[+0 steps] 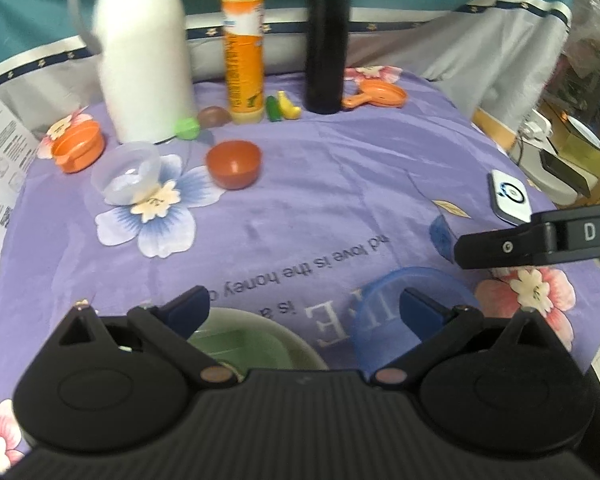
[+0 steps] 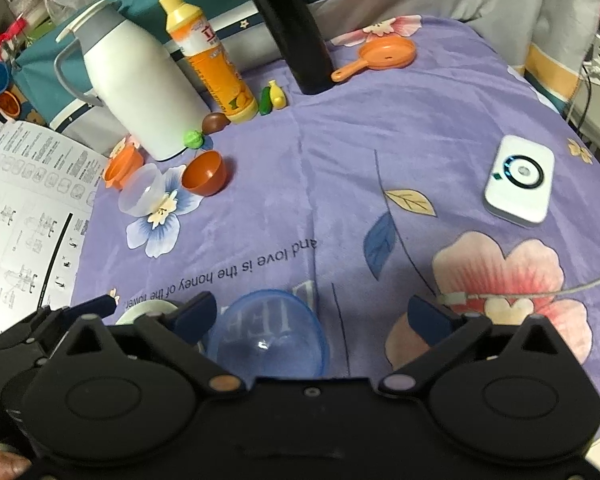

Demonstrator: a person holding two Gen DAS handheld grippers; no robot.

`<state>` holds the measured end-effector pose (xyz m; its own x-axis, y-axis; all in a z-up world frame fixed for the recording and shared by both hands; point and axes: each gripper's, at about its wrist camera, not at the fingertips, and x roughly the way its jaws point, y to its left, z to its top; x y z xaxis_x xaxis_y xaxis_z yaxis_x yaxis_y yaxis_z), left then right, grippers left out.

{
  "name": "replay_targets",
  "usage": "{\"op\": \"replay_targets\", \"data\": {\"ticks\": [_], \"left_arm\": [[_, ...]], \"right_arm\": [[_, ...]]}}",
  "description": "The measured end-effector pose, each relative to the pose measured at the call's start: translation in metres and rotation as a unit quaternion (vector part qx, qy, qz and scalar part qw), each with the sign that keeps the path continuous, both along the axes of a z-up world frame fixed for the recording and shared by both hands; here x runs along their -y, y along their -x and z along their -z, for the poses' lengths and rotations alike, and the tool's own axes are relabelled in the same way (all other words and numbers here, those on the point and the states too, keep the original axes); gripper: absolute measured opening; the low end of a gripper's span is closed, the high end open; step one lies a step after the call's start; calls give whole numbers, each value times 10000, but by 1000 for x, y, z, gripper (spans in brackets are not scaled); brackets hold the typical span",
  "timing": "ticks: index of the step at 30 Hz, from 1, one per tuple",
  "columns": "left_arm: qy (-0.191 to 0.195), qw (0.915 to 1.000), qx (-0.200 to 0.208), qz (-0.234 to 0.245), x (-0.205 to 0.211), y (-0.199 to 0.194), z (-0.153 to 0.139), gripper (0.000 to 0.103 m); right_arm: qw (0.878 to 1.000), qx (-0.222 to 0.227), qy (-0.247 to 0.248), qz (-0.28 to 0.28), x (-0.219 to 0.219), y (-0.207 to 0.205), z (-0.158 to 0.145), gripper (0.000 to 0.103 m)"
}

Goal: Organize plates and bowls
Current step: 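Carry the blue bowl beside the plate stack, lower it, open right gripper, then move the right gripper to the clear plastic bowl and grasp its rim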

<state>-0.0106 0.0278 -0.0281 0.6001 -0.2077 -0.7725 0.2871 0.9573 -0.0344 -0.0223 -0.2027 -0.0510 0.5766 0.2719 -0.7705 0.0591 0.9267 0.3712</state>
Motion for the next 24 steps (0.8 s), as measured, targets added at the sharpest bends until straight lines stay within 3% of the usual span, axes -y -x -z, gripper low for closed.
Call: {"op": "replay_targets", "data": {"ticks": [12,24], "left_arm": [[2,9967,164,-795,-73,-39,-5,103],[-44,9824,414,-1819,-156,-111,5,103]], "right_arm": [[9976,125,339,-591,-61,-54,-21,103],[9901,336,547,-1246,-153,-135,-36,103]]}}
